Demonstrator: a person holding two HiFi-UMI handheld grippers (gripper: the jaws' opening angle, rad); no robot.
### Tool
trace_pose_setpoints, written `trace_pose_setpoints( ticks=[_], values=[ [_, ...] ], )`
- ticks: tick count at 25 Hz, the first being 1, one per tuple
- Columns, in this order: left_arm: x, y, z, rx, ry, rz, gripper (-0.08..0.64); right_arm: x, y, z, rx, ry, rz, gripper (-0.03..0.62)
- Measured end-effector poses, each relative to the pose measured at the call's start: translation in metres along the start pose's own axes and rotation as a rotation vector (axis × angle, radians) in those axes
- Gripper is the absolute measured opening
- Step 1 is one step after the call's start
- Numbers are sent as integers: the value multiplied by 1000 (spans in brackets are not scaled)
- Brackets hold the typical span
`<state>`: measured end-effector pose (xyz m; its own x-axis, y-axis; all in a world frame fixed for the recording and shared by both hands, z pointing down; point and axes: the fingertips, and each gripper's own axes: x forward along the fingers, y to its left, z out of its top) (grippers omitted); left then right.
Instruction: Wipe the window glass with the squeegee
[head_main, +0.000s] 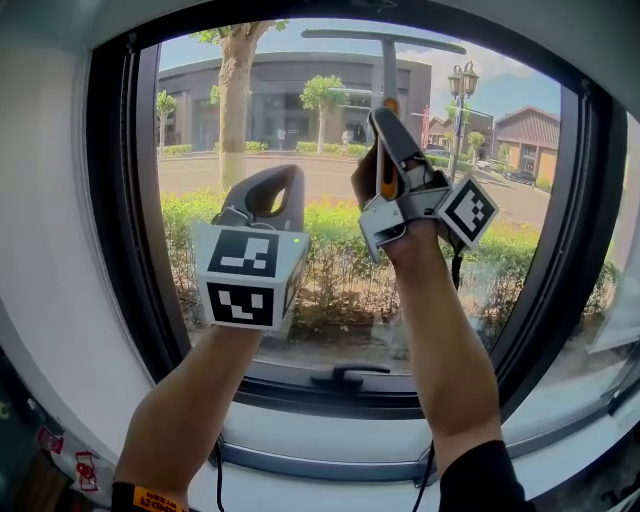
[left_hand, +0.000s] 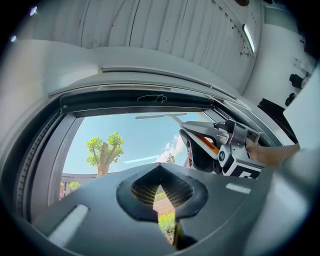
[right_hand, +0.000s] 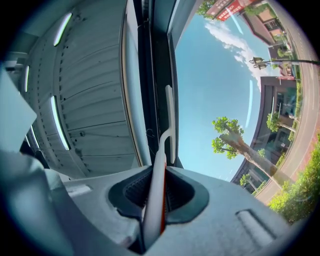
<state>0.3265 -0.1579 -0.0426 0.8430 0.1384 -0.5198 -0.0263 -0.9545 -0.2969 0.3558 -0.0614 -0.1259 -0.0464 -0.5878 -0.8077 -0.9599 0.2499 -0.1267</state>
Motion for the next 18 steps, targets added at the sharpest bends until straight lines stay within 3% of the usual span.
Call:
trace_pose_setpoints(
  ticks=[10,18],
  values=[
    [-16,-8,-27,-4,54,10,15,-28,-10,-11,44,-5,-12,41],
    [-30,-26,-59,-49,119,-44,15,-71,-15,-45,81,27,-66,41]
  ],
)
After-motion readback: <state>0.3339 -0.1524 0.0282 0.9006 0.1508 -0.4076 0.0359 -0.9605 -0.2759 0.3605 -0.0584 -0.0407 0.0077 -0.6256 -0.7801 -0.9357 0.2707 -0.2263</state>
